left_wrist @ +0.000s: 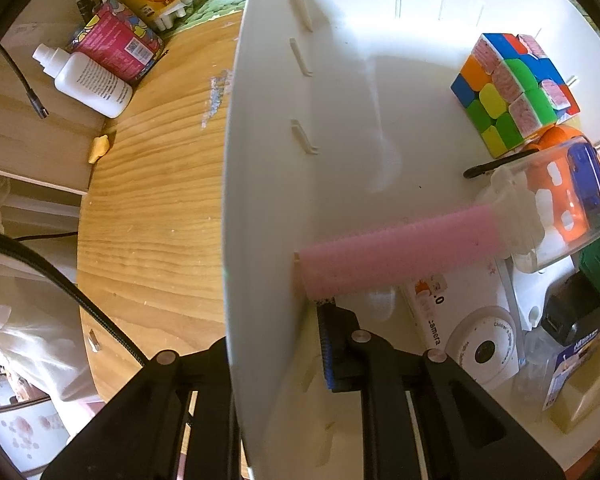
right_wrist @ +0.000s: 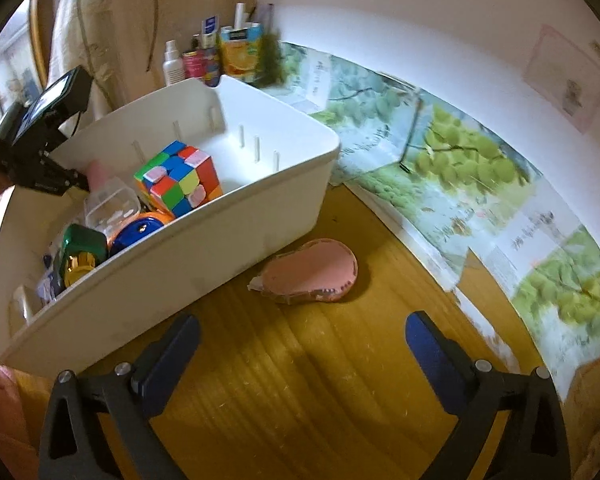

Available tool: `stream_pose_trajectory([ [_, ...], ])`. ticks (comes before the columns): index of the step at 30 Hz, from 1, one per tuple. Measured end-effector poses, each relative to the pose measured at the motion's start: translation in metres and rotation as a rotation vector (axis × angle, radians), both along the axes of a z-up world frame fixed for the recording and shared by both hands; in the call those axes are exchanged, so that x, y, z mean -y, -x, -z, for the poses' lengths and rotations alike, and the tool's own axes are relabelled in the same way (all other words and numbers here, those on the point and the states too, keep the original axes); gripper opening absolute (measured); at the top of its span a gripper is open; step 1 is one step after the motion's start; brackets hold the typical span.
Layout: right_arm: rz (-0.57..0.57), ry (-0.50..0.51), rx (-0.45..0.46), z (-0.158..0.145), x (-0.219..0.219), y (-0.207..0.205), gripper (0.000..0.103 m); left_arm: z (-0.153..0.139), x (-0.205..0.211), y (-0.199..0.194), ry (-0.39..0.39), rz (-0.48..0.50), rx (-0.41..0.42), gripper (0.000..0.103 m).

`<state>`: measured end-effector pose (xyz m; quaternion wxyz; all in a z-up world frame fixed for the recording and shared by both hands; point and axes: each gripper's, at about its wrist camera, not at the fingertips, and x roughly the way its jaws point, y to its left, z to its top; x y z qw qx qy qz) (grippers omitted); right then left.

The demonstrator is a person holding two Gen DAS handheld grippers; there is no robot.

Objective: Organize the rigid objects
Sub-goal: 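Move the right tool down to the pink tape dispenser on the desk, then close the right tool on the pink tape dispenser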

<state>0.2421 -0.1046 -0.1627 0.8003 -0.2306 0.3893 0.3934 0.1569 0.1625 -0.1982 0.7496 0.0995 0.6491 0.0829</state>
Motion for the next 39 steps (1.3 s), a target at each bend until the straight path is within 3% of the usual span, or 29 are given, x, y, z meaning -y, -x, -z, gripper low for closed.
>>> stream_pose_trajectory([
  [7, -0.081, -0.043, 0.023, 0.013, -0.007, -0.01, 0.103, 0.0, -0.004, -0.002, -0.003, -0.016, 0.006, 0.017],
  [25, -0.114, -0.037, -0.008, 0.043, -0.029, -0.039, 0.102, 0.003, -0.004, -0.004, -0.016, -0.009, 0.001, 0.018],
  [32, -0.118, -0.042, -0.022, 0.046, -0.033, -0.041, 0.086, 0.002, -0.003, -0.003, -0.017, -0.01, 0.006, 0.018],
  [39, -0.096, -0.048, -0.034, 0.047, -0.032, -0.038, 0.086, 0.002, 0.001, -0.002, -0.024, 0.008, 0.005, 0.019],
])
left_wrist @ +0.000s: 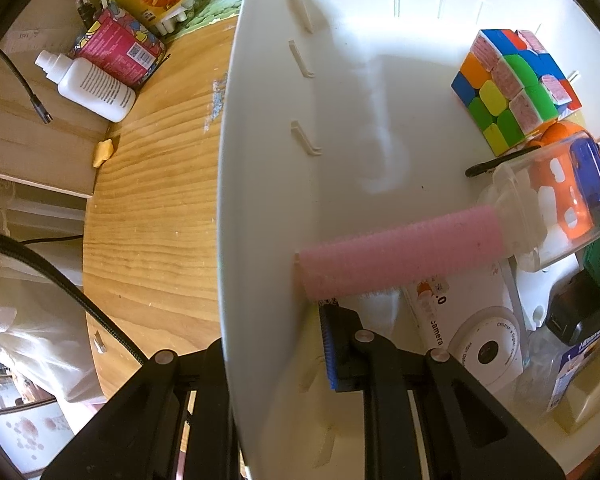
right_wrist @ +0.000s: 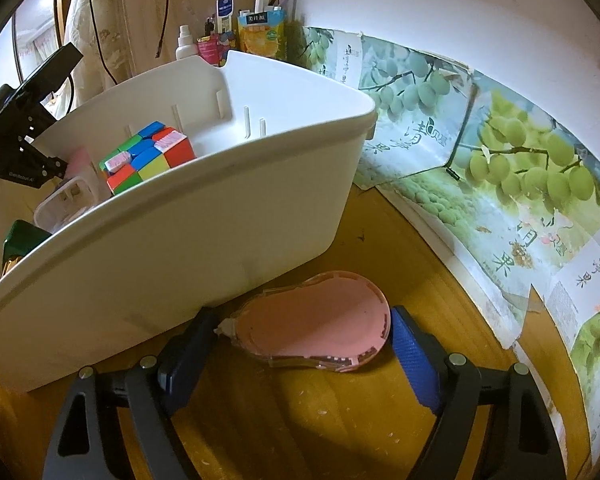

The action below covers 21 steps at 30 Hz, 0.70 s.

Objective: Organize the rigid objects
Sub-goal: 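Close the right tool on the pink tape dispenser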

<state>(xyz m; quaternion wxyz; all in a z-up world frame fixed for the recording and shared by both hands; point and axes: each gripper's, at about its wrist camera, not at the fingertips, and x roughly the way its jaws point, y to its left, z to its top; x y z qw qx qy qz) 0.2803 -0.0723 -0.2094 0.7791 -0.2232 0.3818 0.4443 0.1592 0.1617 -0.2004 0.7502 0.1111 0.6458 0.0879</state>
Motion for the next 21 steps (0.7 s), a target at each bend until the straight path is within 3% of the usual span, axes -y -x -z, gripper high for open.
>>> stream_pose_trajectory([
  [7, 0.063, -0.009, -0.035, -0.005, 0.009, 0.022, 0.086, -0.001, 0.002, 0.0, 0.0, 0.001, 0.006, 0.019],
  [21, 0.291, -0.054, -0.141, -0.016, 0.035, 0.087, 0.086, -0.004, -0.006, 0.001, 0.045, -0.037, 0.022, 0.02],
])
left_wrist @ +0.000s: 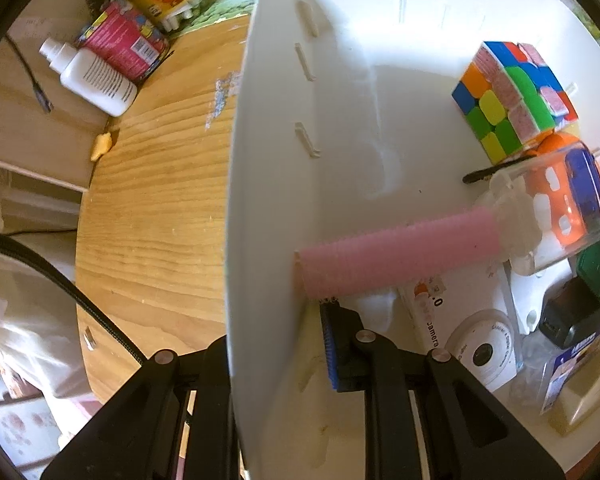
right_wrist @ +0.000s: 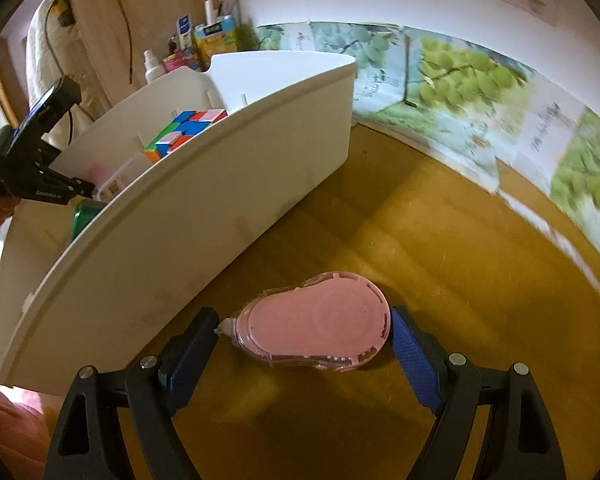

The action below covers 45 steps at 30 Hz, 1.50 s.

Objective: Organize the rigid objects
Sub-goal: 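Close the right tool on the pink tape dispenser, then carry the pink dispenser into the tray and open the right tool while the left tool releases the tray rim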

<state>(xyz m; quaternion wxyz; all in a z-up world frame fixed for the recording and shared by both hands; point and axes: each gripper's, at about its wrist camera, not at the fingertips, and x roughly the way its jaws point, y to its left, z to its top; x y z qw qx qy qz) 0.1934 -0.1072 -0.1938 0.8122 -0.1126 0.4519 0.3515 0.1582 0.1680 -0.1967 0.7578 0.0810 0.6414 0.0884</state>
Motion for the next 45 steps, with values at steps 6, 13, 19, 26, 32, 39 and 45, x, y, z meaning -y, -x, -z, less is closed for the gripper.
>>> stream_pose_trajectory([
  [6, 0.127, -0.03, 0.015, -0.014, 0.003, 0.028, 0.086, 0.0, -0.005, -0.002, 0.02, 0.032, -0.025, 0.02],
  [13, 0.28, -0.038, 0.05, -0.042, 0.001, 0.064, 0.086, 0.001, -0.011, -0.002, 0.058, 0.077, -0.06, 0.021],
  [19, 0.369, -0.042, 0.113, -0.071, -0.009, 0.087, 0.086, 0.002, -0.012, 0.002, 0.085, 0.135, -0.076, 0.021],
  [26, 0.403, -0.04, 0.174, -0.1, -0.044, 0.111, 0.086, 0.0, -0.01, 0.008, 0.103, 0.212, -0.085, 0.021],
  [32, 0.387, -0.052, 0.136, -0.104, -0.082, 0.126, 0.086, -0.005, -0.016, 0.017, 0.138, 0.227, -0.067, 0.021],
  [39, 0.399, -0.059, 0.075, -0.091, -0.111, 0.135, 0.086, -0.001, -0.026, 0.032, 0.18, 0.22, -0.054, 0.021],
  [45, 0.444, -0.06, 0.025, -0.086, -0.115, 0.134, 0.089, -0.011, -0.04, 0.045, 0.228, 0.162, 0.011, 0.021],
])
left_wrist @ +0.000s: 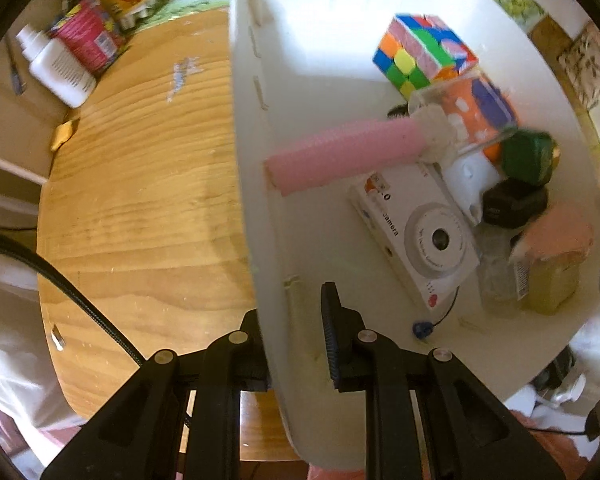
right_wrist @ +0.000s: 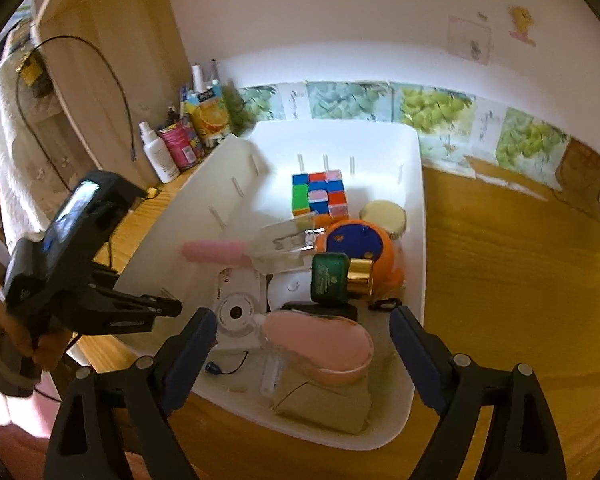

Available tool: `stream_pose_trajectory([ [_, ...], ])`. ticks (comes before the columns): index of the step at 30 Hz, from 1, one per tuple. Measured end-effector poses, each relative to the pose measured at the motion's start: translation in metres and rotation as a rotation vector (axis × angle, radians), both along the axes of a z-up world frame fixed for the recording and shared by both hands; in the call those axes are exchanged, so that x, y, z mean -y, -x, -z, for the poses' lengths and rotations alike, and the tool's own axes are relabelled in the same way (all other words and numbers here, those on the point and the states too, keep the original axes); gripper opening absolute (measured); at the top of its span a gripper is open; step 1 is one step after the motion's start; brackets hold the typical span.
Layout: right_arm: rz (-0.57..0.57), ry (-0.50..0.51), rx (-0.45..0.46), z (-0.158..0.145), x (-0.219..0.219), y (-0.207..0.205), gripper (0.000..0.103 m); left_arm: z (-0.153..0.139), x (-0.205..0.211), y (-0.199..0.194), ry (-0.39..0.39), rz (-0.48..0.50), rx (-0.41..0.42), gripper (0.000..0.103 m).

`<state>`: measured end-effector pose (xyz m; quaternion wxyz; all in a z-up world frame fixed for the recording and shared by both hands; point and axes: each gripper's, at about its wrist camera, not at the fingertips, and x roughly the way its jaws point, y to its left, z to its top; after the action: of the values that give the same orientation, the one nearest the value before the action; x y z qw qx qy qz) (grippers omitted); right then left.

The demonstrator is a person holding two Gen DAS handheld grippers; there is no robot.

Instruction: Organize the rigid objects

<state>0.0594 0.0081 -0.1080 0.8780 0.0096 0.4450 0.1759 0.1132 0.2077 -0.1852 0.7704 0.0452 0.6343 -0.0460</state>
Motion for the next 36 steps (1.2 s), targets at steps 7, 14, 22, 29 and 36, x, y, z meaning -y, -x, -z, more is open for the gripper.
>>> stream_pose_trajectory([
  [7, -0.013, -0.007, -0.034, -0.001, 0.012, 0.001, 0.09, -0.024, -0.008, 0.02, 0.052, -0.114, 0.103, 0.047],
  [14, 0.019, -0.054, -0.037, -0.007, 0.045, 0.009, 0.102, -0.056, 0.007, 0.058, 0.071, -0.28, 0.278, 0.062],
  [22, 0.093, -0.106, -0.119, -0.006, 0.111, 0.026, 0.103, -0.086, 0.054, 0.076, 0.107, -0.36, 0.394, 0.091],
  [29, 0.101, -0.102, -0.163, -0.017, 0.151, 0.043, 0.103, -0.111, 0.116, 0.103, 0.155, -0.287, 0.422, 0.102],
  [36, 0.124, -0.138, -0.144, -0.048, 0.18, 0.055, 0.103, -0.132, 0.156, 0.126, 0.153, -0.288, 0.457, 0.102],
])
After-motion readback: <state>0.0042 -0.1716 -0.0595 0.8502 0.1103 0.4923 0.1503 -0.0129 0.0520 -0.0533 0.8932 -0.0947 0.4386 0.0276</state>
